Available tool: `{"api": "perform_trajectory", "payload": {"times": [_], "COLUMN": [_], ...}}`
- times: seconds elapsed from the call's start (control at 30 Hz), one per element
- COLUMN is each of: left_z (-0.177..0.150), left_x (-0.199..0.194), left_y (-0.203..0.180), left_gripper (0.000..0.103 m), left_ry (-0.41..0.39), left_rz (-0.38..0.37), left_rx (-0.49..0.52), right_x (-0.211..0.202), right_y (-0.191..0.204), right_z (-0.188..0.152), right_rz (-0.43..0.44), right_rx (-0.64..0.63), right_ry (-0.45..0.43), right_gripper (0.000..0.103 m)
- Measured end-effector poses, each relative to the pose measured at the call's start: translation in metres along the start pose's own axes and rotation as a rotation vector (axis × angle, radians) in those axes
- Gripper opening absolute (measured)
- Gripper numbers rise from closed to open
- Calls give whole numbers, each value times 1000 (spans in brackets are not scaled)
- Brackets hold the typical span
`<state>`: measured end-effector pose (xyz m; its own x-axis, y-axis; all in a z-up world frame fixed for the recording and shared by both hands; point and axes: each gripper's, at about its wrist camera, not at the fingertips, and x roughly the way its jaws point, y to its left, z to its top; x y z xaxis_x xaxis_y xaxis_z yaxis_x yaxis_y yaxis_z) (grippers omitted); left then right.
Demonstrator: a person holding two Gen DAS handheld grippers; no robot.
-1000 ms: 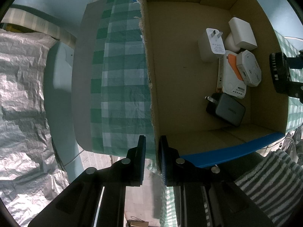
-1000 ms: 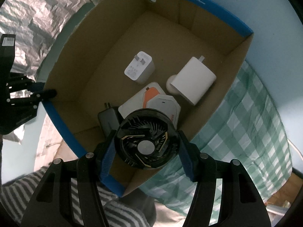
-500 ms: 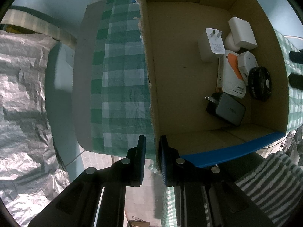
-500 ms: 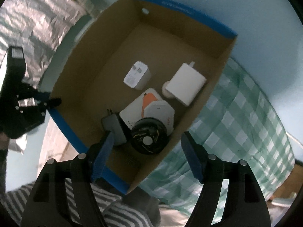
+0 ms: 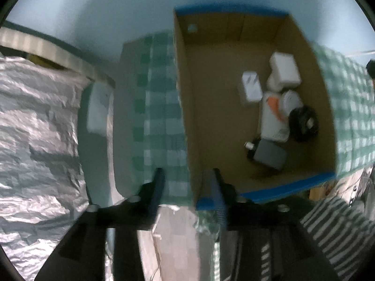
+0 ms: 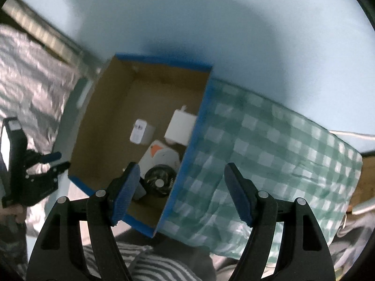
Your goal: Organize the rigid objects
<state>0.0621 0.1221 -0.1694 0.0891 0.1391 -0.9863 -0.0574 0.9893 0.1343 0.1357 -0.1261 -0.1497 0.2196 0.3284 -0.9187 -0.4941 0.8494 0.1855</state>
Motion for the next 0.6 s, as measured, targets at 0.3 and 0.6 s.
{"api": "perform_trajectory", "payload": {"times": [0.3, 0.6], "left_z": [8, 0], "left_x": [-85, -145], "left_y": [-27, -36], "left_gripper": [84, 89], "left_ry": [-213, -375], "left_rz": [18, 35], "left_rx": [28, -5], "right_x": [-69, -142], "right_y": [-9, -13], "right_z": [-10, -32], "right_rz": [-67, -164], "right_rx": [42, 84], "right_ry": [-160, -378], "right_gripper": [76, 76]}}
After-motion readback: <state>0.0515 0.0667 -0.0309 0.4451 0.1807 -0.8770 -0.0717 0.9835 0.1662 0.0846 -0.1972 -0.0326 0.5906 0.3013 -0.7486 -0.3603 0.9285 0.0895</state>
